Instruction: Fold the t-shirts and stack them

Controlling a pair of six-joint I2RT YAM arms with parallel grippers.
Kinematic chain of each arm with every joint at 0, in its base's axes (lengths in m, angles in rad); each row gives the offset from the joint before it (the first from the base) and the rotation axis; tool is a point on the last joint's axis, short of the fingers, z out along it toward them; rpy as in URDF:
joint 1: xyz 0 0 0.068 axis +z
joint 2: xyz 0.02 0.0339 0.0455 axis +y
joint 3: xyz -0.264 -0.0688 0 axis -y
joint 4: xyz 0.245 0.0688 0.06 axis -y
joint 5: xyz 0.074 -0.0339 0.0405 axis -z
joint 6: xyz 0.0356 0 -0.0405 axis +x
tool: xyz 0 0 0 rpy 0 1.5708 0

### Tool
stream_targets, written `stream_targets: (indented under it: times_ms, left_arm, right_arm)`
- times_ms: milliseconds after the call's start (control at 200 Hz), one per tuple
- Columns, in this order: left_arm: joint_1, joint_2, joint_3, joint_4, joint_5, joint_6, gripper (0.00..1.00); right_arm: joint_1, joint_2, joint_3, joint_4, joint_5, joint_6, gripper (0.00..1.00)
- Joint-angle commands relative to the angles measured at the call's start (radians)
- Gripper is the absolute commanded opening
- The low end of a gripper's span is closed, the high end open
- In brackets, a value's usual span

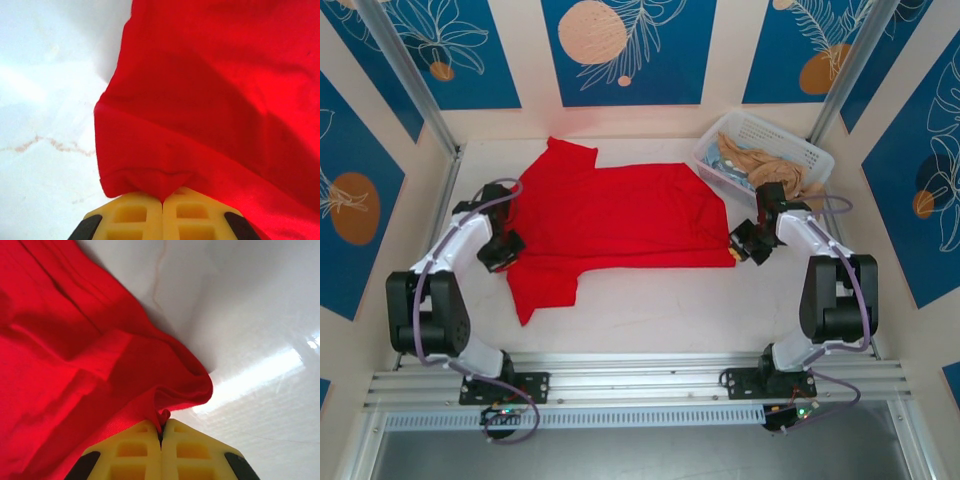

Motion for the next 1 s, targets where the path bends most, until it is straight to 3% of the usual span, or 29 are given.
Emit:
stream_targets:
  times_ms: [0,270,365,500,670,800,995]
  left_arm:
    - [0.007,0.106,0.062,0.014,-0.048,0.059,0.0]
    - [-0.002,0.338,0.289,0.09,-0.189,0.229,0.01]
    - [-0.011,0.333,0.287,0.101,-0.192,0.259,0.32]
    - [-0.027,0.2,0.199,0.018,-0.202,0.18,0.61]
    - [-0.027,0.005,-0.053,0.021,0.054,0.058,0.61]
    - [-0.026,0.027,-0.13,0.042,0.096,0.031,0.62]
    - [-0.024,0.137,-0.092,0.058,0.15,-0.039,0.62]
  right_arm:
    - [0.006,0.043,0.041,-0.018,0.009,-0.033,0.0]
    - [0.01,0.153,0.154,-0.024,0.05,-0.054,0.0]
    - [0.017,0.183,0.194,-0.043,0.037,-0.06,0.0]
    - [0.028,0.169,0.192,-0.054,0.032,-0.072,0.0]
    - [0.034,0.126,0.158,-0.063,0.021,-0.09,0.0]
    - [0.036,0.109,0.141,-0.063,0.002,-0.1,0.0]
    - [0.046,0.092,0.119,-0.066,0.004,-0.108,0.0]
